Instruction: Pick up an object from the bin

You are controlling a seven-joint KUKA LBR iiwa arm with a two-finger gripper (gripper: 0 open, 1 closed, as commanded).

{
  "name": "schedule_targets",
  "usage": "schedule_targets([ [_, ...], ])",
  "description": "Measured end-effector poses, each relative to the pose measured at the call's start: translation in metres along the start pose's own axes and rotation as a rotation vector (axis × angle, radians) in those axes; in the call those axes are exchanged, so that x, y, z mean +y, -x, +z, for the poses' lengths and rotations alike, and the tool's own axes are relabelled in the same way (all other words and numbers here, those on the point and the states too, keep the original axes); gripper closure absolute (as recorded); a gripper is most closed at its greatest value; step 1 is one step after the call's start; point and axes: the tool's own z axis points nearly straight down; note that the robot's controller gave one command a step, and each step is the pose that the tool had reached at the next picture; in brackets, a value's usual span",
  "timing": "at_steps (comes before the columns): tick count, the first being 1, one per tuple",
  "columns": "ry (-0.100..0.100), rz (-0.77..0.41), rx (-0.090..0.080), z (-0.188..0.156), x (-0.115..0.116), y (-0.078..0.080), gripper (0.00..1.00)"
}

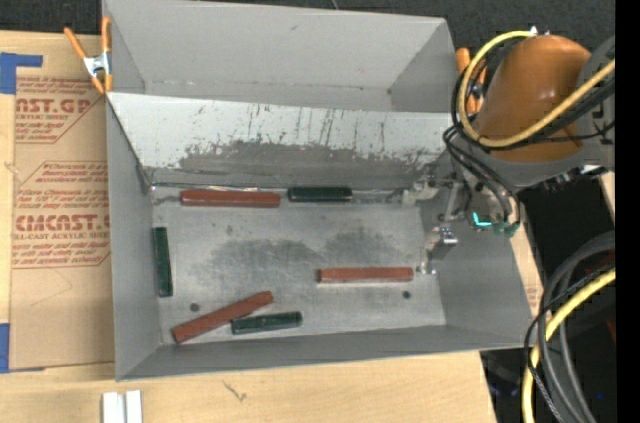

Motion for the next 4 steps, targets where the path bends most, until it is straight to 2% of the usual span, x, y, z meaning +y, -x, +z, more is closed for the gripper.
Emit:
schedule_targets([
  [1,-0.001,-0.001,-0.008,-0.004,0.0,0.002,0.0],
  [2,-0.003,-0.199,-0.024,0.105,-0.001,-0.023,1.0],
  [3,-0.003,-0.2,0.003,0.107,-0.004,-0.029,0.0],
  [4,-0.005,-0.199,-0.03,0.108,-0.002,-0.023,1.0],
])
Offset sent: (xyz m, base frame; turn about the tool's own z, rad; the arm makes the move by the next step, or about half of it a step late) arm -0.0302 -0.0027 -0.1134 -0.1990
